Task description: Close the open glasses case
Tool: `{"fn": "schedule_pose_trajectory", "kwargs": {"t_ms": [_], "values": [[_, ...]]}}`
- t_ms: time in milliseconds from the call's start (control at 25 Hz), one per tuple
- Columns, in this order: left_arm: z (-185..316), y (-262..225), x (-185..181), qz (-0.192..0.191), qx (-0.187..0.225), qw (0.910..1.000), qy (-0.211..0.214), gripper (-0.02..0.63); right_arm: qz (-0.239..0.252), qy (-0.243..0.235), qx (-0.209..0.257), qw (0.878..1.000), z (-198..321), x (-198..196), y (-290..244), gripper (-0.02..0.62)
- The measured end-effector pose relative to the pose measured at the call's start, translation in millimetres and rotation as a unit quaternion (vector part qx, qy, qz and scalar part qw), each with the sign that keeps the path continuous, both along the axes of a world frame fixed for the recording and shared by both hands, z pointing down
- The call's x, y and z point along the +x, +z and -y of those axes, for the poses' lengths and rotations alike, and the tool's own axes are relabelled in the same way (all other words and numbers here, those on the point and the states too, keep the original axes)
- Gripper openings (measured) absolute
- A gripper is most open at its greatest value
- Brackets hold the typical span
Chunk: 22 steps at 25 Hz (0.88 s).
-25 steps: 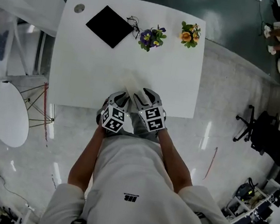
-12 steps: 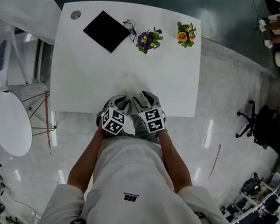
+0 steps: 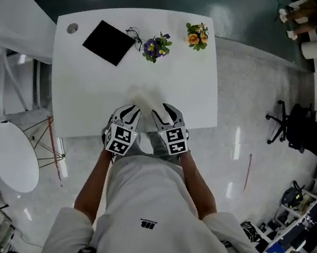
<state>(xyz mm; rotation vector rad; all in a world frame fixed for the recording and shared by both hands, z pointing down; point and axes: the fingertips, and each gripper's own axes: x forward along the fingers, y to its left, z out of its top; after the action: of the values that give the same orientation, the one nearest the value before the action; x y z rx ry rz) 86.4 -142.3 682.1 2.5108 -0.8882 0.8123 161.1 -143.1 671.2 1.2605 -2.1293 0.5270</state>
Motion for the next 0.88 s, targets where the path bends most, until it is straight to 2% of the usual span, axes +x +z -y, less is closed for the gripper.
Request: {"fn": "schedule_pose_trajectory", "kwargs": {"t_ms": [400, 880], "values": [[12, -47, -2, -0.009, 0.045, 0.9984, -0.031, 0.098, 0.005, 0.012, 0.059, 0.998, 2, 11, -58, 0.192], [-8, -96, 12, 0.024, 0.096, 0.9905, -0.096, 0.104, 0.06, -0.015, 0.099, 0.993, -19, 27, -100, 0.191]]}}
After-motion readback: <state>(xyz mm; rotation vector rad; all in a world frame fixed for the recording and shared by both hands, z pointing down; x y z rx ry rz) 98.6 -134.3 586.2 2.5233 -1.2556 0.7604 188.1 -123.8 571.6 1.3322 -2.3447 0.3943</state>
